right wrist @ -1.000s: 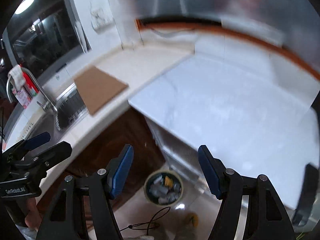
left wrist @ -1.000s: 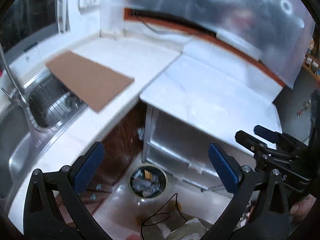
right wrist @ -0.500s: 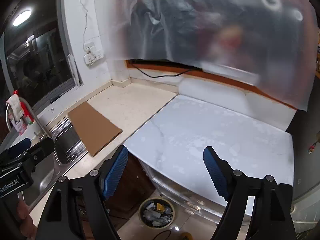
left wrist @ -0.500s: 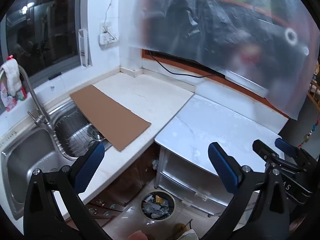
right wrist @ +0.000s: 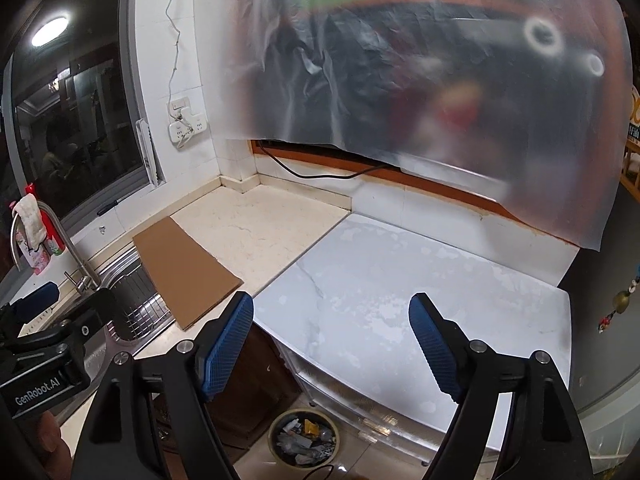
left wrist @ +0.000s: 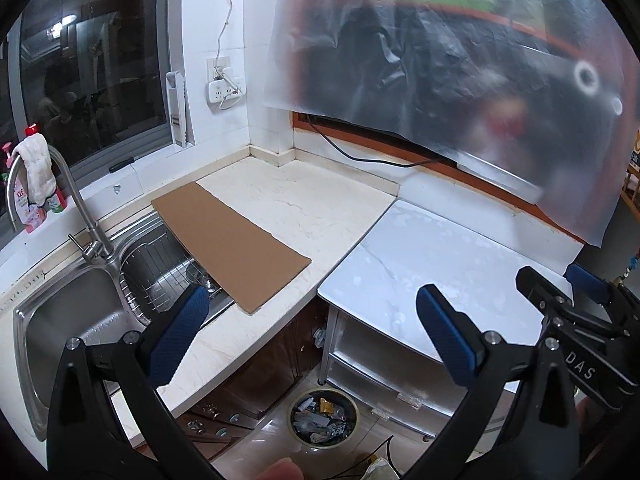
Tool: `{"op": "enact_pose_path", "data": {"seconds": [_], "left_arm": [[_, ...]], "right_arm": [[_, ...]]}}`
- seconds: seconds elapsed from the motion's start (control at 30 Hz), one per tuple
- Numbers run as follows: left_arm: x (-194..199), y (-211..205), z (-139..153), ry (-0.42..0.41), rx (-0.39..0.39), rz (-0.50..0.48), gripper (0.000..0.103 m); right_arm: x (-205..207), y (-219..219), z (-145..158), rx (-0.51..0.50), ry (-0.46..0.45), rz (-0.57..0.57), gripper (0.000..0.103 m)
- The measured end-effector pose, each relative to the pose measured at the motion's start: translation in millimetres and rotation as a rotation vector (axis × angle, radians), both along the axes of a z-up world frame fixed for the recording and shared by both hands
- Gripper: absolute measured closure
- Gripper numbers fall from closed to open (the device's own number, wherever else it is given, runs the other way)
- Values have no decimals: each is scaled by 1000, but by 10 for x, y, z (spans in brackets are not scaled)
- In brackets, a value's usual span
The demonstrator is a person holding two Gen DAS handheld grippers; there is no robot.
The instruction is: Collect trash
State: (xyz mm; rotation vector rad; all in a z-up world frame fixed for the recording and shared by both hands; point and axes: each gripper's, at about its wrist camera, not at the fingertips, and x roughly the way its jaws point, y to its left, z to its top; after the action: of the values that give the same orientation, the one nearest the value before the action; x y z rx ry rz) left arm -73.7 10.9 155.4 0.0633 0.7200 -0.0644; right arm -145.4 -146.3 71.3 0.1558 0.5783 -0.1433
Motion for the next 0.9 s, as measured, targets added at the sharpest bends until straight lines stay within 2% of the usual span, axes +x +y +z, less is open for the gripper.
{"op": "enact_pose_path", "data": {"seconds": [0.9], "left_arm": [[154, -28, -137, 21, 31, 28, 1]], "right_arm": [[168, 40, -84, -8, 16, 21, 21]]}}
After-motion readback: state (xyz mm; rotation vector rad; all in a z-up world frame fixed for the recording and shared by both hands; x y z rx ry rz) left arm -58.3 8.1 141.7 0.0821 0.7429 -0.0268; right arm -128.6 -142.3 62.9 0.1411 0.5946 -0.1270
